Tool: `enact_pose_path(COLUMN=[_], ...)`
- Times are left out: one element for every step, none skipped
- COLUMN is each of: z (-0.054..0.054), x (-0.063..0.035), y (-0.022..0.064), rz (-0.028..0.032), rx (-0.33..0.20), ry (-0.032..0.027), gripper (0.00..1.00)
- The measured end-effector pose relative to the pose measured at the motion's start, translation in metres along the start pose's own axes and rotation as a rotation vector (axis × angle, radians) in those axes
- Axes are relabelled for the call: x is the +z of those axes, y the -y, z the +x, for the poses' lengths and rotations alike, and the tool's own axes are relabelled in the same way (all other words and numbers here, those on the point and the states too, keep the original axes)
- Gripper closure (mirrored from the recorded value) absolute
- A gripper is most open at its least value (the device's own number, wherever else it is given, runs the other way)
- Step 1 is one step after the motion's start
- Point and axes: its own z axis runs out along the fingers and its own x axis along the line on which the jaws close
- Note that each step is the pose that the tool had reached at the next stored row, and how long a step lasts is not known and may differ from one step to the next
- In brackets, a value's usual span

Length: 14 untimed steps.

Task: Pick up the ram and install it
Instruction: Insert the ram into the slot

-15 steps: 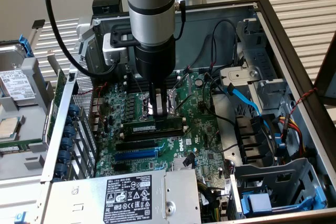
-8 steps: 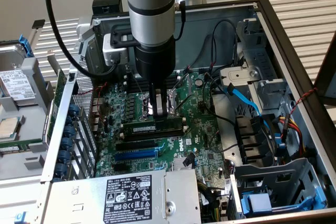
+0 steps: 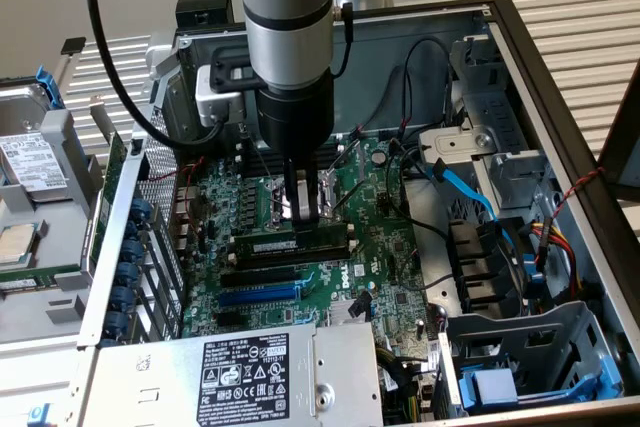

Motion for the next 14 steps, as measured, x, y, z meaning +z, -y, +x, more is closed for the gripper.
enact_pose_path(z=[0.0000,0.0000,0.0000,0.0000,0.0000,0.0000,0.0000,-0.0001,-0.0001,-0.0001,-0.0001,-0.0001,-0.0001,-0.0001], x=[0.0001,0.0002,0.0002,0.0003,0.0005,0.0007,0.0008,0.0011,0.0014,0.0016,0.0017,0.0019,0.0021,0.0023], y=[0.0000,-0.0001,-0.0001,-0.0001,-0.0001,-0.0001,-0.0001,-0.0001,-0.0001,-0.0001,-0.0001,-0.0001,-0.0001,-0.0001], rz=[0.0001,0.0000,0.0000,0.0000,0.0001,0.0002,0.0001,0.0002,0.0003,0.0002,0.0001,0.0001,0.0002,0.0003], rx=[-0.001,-0.002,-0.003,-0.004,-0.005,-0.005,-0.006,-0.006,-0.007,-0.008,-0.009,-0.009,-0.010,-0.011], ry=[0.0000,0.0000,-0.0002,-0.0001,0.0000,0.0000,-0.0001,-0.0001,0.0000,-0.0002,-0.0003,-0.0003,-0.0002,-0.0002], gripper=[0.87,0.87,0.87,0.87,0.87,0.87,0.87,0.87,0.87,0.87,0.87,0.87,0.87,0.87])
